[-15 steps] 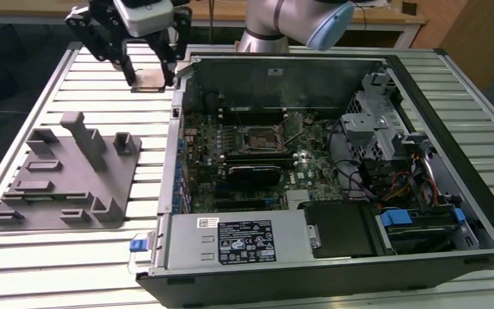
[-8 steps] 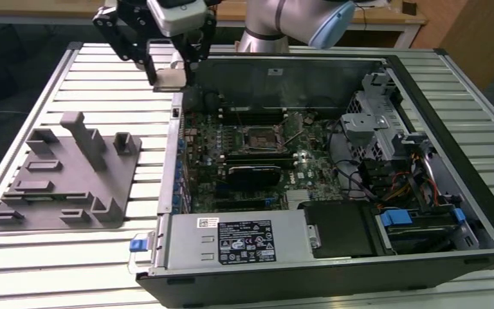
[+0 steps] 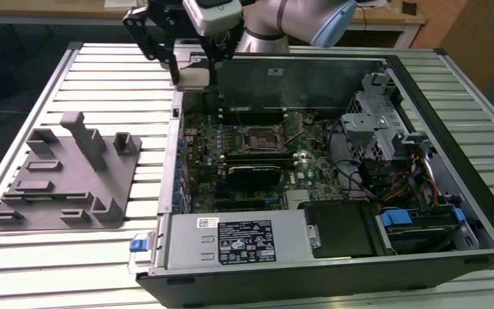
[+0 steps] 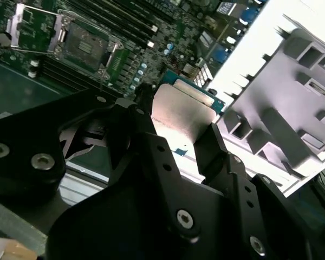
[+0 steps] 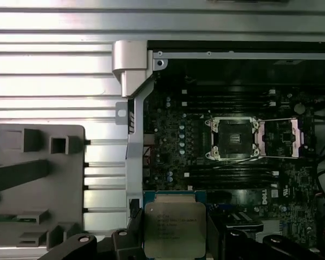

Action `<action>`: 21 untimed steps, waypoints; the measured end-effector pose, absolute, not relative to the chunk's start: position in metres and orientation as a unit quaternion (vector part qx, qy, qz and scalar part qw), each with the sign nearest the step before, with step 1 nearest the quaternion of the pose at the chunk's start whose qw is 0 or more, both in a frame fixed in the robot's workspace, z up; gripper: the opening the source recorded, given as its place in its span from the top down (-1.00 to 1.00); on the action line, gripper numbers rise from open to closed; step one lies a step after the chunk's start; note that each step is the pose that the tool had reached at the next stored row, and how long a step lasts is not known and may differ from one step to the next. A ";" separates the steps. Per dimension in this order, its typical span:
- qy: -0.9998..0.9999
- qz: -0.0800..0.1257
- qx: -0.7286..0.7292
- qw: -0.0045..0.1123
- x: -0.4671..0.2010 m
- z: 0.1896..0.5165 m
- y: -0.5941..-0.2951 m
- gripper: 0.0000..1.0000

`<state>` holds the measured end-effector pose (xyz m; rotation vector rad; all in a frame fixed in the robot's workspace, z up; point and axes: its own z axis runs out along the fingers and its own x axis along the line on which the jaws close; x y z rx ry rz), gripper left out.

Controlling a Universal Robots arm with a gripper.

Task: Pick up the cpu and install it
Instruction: 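Pick up the cpu and move it towards the insertion slot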

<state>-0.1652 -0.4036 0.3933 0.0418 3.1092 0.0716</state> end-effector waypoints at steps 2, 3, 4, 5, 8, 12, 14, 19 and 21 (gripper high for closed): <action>1.000 0.023 0.013 0.016 -0.158 0.393 -0.403 -0.09; 1.000 0.023 0.013 0.016 -0.153 0.393 -0.403 -0.09; 1.000 0.023 0.013 0.016 -0.149 0.393 -0.402 -0.09; 1.000 0.023 0.013 0.016 -0.145 0.393 -0.402 -0.09; 1.000 0.023 0.013 0.016 -0.134 0.393 -0.401 -0.09; 1.000 0.023 0.013 0.016 -0.119 0.393 -0.400 -0.09; 1.000 0.023 0.013 0.016 -0.112 0.393 -0.399 -0.09; 1.000 0.023 0.013 0.016 -0.096 0.393 -0.397 -0.09; 1.000 0.023 0.013 0.016 -0.090 0.392 -0.397 -0.09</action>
